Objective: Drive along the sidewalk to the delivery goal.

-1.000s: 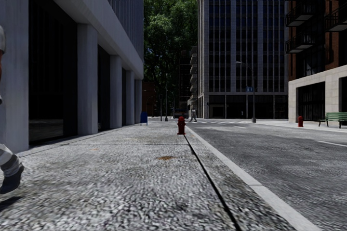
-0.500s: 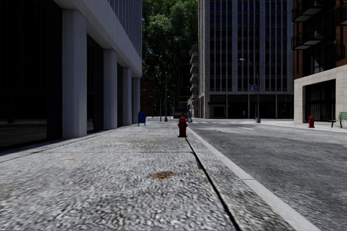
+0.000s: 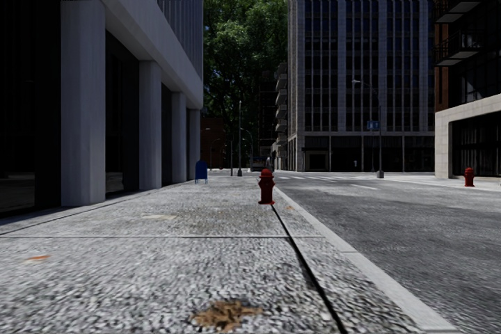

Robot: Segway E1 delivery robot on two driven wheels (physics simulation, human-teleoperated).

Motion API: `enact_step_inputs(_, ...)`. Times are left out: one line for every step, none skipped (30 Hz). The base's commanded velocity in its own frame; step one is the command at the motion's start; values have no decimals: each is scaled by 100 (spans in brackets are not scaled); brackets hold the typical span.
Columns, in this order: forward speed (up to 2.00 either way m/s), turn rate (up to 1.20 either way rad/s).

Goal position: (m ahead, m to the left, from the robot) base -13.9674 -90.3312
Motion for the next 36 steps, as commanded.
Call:
enact_step_inputs(200, 25)
enact_step_inputs(200, 26)
enact_step_inputs(200, 27)
enact_step_inputs(200, 27)
enact_step_inputs(200, 28)
enact_step_inputs(200, 28)
enact_step_inputs(200, 28)
enact_step_inputs(200, 28)
enact_step_inputs(200, 28)
enact_step_inputs(200, 28)
enact_step_inputs(200, 29)
enact_step_inputs(200, 30)
enact_step_inputs(200, 30)
enact_step_inputs(200, 30)
enact_step_inputs(200, 30)
enact_step_inputs(200, 30)
enact_step_inputs(200, 30)
enact_step_inputs(200, 30)
enact_step_inputs(200, 30)
enact_step_inputs(200, 30)
enact_step_inputs(200, 30)
enact_step_inputs(200, 30)
enact_step_inputs(200, 30)
enact_step_inputs(200, 30)
enact_step_inputs(200, 30)
enact_step_inputs(200, 30)
enact_step_inputs(200, 30)
enact_step_inputs(200, 30)
enact_step_inputs(200, 30)
enact_step_inputs(200, 30)
enact_step_inputs(200, 30)
enact_step_inputs(200, 24)
enact_step_inputs(200, 4)
enact_step_inputs(200, 4)
enact_step_inputs(200, 0)
enact_step_inputs(200, 0)
